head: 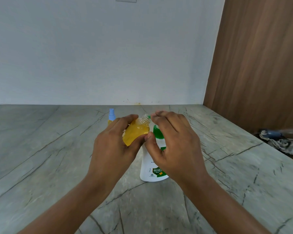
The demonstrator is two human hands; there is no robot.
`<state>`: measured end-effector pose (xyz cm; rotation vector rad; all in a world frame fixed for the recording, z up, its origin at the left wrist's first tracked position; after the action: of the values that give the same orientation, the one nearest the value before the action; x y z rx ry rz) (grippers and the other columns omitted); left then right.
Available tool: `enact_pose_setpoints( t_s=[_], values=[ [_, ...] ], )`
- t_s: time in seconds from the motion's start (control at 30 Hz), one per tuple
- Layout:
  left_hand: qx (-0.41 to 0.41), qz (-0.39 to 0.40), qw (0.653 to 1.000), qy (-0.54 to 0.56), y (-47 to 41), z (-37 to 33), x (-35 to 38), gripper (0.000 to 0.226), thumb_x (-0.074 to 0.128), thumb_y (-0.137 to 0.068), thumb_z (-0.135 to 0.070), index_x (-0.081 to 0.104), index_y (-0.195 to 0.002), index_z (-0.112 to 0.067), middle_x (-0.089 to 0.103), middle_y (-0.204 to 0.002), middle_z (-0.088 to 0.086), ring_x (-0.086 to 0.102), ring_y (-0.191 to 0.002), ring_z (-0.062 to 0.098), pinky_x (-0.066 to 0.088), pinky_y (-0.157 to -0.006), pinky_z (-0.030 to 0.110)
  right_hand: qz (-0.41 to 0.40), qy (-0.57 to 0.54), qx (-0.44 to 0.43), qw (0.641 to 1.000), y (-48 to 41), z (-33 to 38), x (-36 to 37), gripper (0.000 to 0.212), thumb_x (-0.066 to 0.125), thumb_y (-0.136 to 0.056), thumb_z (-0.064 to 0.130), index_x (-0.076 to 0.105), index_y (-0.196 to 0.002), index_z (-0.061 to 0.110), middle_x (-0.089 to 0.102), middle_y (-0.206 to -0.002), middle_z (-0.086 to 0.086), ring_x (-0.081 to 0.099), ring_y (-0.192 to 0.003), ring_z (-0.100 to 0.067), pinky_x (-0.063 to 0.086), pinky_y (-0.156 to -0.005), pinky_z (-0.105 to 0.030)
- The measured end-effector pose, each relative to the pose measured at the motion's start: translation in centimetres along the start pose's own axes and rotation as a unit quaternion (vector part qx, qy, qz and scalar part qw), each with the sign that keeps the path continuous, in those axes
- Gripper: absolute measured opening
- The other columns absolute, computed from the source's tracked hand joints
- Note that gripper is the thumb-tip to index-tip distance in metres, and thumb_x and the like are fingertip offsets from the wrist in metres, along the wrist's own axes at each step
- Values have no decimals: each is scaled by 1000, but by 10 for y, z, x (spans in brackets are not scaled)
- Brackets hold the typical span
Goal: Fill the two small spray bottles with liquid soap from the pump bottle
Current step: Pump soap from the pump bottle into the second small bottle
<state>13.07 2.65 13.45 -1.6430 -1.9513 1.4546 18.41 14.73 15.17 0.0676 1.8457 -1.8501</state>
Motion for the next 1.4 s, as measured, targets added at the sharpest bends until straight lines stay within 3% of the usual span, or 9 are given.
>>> enact_pose_setpoints(
  t_s=[0.2, 0.4, 0.6, 0.73, 1.03, 1.17, 1.4],
  values=[
    [3, 11, 1000, -26, 2, 5, 3, 48, 64, -73, -44, 63, -115, -19, 67, -99, -6, 58, -80, 3, 44, -69, 15, 10, 4, 4, 1000, 2, 0, 3, 28, 67, -74, 22, 69, -98, 7, 67, -95, -3, 59, -87, -15, 39, -69, -15],
    [-1, 12, 999, -30, 1, 5, 1, 47, 63, -73, -42, 63, -115, -19, 67, -99, -6, 60, -78, 8, 43, -68, 14, 20, -2, 8, 1000, -2, 1, 4, 29, 62, -77, 28, 68, -98, 9, 66, -94, 0, 57, -85, -13, 40, -64, -16],
    [-2, 2, 1000, -3, 0, 1, 1, 47, 62, -75, -45, 61, -116, -22, 65, -100, -10, 61, -84, 7, 54, -72, 30, 34, 2, -2, 999, -4, 2, -1, 36, 51, -82, 31, 67, -105, 8, 66, -100, -2, 59, -91, -14, 44, -66, -18],
    [2, -2, 1000, -3, -4, -2, 1, 46, 63, -75, -43, 61, -116, -23, 65, -101, -11, 60, -85, 4, 54, -73, 30, 23, -4, 1, 1000, -8, 0, -5, 35, 50, -83, 30, 67, -104, 7, 65, -99, -2, 59, -89, -15, 49, -64, -22],
    [2, -2, 1000, -3, -1, 0, 2, 47, 63, -75, -46, 61, -117, -24, 65, -101, -11, 58, -88, 2, 53, -73, 26, -5, -42, 33, 999, 0, -5, -3, 30, 58, -82, 24, 66, -105, 7, 64, -103, -2, 50, -99, -9, 34, -81, -10],
    [-2, 8, 1000, -13, 2, 5, 5, 49, 63, -74, -47, 61, -116, -23, 66, -101, -10, 60, -84, 4, 49, -72, 21, -3, -37, 35, 999, 6, -5, 2, 30, 55, -82, 25, 67, -103, 7, 65, -101, -2, 54, -96, -11, 37, -78, -11],
    [-2, 10, 1000, -20, 1, 7, 2, 50, 66, -75, -50, 62, -115, -20, 68, -102, -6, 64, -83, 11, 49, -70, 22, 4, -34, 39, 999, 6, -3, 6, 31, 54, -82, 27, 67, -103, 9, 64, -101, 0, 54, -95, -10, 39, -75, -12]
  ],
)
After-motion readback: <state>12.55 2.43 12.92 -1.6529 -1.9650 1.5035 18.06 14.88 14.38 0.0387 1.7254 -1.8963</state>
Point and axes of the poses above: each hand's wrist, its own y-axis away from the middle knuckle, its own x-axis out of the palm, z = x × y, the point moved 10 cm from there along -y, towards the middle knuckle
